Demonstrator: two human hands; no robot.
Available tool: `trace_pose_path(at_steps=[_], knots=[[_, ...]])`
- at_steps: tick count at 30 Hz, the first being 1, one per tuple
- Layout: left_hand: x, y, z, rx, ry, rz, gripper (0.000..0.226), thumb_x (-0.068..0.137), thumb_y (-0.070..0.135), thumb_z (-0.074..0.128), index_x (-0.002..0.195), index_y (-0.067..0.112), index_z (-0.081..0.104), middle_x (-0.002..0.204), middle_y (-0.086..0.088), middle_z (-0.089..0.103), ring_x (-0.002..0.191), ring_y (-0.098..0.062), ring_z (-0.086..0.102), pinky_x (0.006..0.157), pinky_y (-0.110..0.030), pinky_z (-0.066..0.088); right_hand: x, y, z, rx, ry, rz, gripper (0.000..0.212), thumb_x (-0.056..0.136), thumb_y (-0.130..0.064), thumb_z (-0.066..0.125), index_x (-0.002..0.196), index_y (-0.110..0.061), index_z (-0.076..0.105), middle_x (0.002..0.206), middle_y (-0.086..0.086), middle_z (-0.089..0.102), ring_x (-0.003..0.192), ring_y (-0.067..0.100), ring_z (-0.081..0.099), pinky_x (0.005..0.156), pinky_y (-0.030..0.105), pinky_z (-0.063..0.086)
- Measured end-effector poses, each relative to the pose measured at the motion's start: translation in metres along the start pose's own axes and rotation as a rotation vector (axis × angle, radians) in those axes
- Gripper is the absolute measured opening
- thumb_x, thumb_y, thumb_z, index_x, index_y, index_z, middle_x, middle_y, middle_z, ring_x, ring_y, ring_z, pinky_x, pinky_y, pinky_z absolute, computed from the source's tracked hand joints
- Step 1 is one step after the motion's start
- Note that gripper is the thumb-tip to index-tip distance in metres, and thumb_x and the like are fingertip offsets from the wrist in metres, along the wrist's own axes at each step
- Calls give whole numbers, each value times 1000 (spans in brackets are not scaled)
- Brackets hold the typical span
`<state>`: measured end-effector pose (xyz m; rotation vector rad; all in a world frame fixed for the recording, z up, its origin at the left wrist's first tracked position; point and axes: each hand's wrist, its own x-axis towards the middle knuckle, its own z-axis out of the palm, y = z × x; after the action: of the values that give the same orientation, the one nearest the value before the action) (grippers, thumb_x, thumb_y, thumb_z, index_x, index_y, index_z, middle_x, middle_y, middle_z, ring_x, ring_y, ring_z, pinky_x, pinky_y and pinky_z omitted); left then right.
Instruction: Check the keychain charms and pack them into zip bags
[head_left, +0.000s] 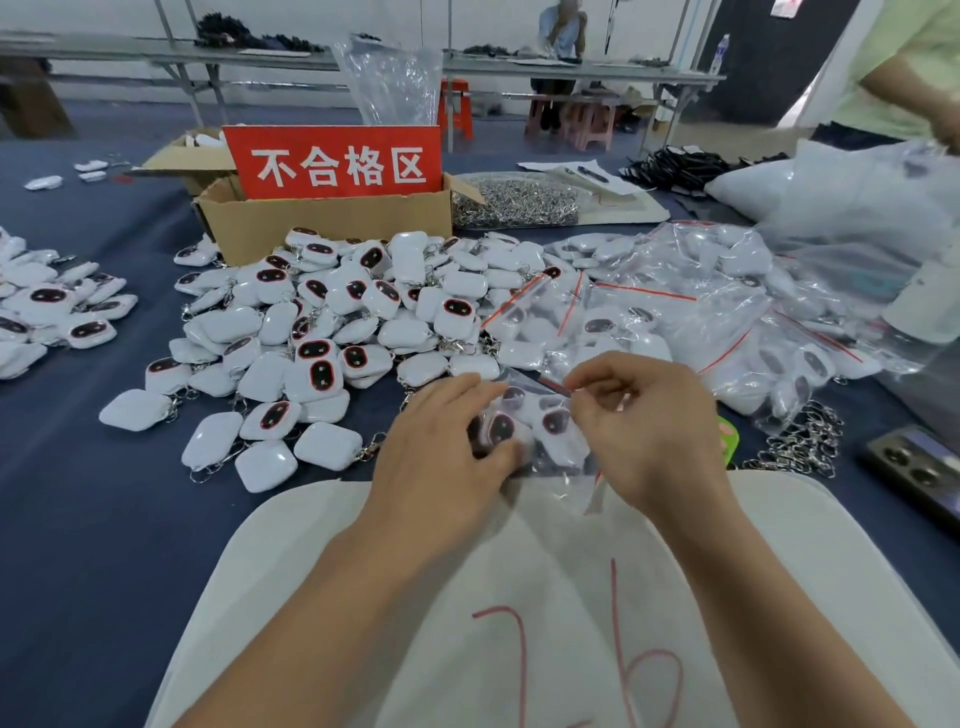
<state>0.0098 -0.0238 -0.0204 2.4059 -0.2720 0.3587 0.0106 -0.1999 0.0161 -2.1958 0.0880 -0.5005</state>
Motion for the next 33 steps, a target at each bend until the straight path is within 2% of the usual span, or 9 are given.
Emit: trace_pose_path(at_steps=[3, 5, 8, 11, 15, 20, 24, 29, 33], knots=[[1, -8, 0, 48, -136, 13, 65, 86, 39, 73, 147, 34, 50, 150, 21, 45, 140, -2, 35, 115, -28, 33, -4, -2, 2, -128, -206, -60, 24, 79, -12, 75, 88, -34, 78, 89, -17, 73, 80, 4, 62, 71, 5, 41], [1, -8, -1, 42, -151, 15, 68, 86, 40, 73, 148, 35, 46, 148, 22, 45, 138, -1, 37, 110, -28, 36, -5, -2, 1, -174, -317, -72, 28, 77, -8, 76, 85, -35, 78, 92, -18, 70, 79, 3, 60, 70, 3, 40], [-1, -5, -5, -91, -42, -98, 67, 79, 47, 75, 141, 42, 51, 136, 24, 53, 123, 1, 49, 98, -23, 40, -3, -1, -2, -35, -176, -11, 28, 79, -10, 78, 71, -36, 76, 59, -20, 61, 56, 1, 54, 53, 7, 38], [2, -9, -15, -175, 146, -193, 52, 86, 42, 72, 137, 39, 60, 138, 17, 58, 128, -3, 49, 106, -27, 38, 1, 0, -6, 73, 48, 19, 26, 82, -11, 73, 75, -36, 77, 55, -15, 56, 47, 0, 51, 49, 7, 36], [5, -20, -25, 74, 278, -201, 44, 91, 20, 68, 134, 22, 64, 137, 6, 60, 132, -13, 43, 107, -23, 30, -3, -1, 1, -30, -181, 75, 19, 86, -20, 73, 73, -33, 77, 65, -21, 70, 54, -4, 59, 50, 6, 40], [11, -41, -31, 174, 89, -164, 62, 93, 6, 56, 153, 18, 43, 159, 1, 40, 148, -19, 31, 122, -38, 27, -1, 0, -3, -66, -238, 78, 25, 85, -13, 70, 69, -31, 77, 59, -26, 68, 49, -5, 58, 45, 6, 38], [16, -49, -27, 311, -98, -54, 65, 100, 22, 46, 162, 27, 26, 170, 6, 21, 157, -13, 10, 124, -35, 13, -5, -1, -4, -76, -316, 30, 29, 82, -7, 72, 76, -35, 76, 60, -29, 67, 62, -11, 62, 54, 2, 40], [18, -56, -21, 364, -69, -32, 57, 101, 25, 46, 157, 24, 37, 161, 5, 38, 153, -18, 21, 122, -35, 16, -6, -3, -5, -87, -449, 31, 34, 71, -19, 82, 87, -48, 78, 85, -33, 70, 81, -15, 62, 64, 0, 42], [18, -55, -21, 326, -1, 5, 51, 96, 22, 55, 146, 18, 51, 141, 3, 52, 138, -20, 39, 114, -34, 29, -6, -2, 3, -62, -235, 68, 24, 82, -12, 76, 82, -36, 80, 74, -23, 66, 59, -14, 57, 53, 2, 38]])
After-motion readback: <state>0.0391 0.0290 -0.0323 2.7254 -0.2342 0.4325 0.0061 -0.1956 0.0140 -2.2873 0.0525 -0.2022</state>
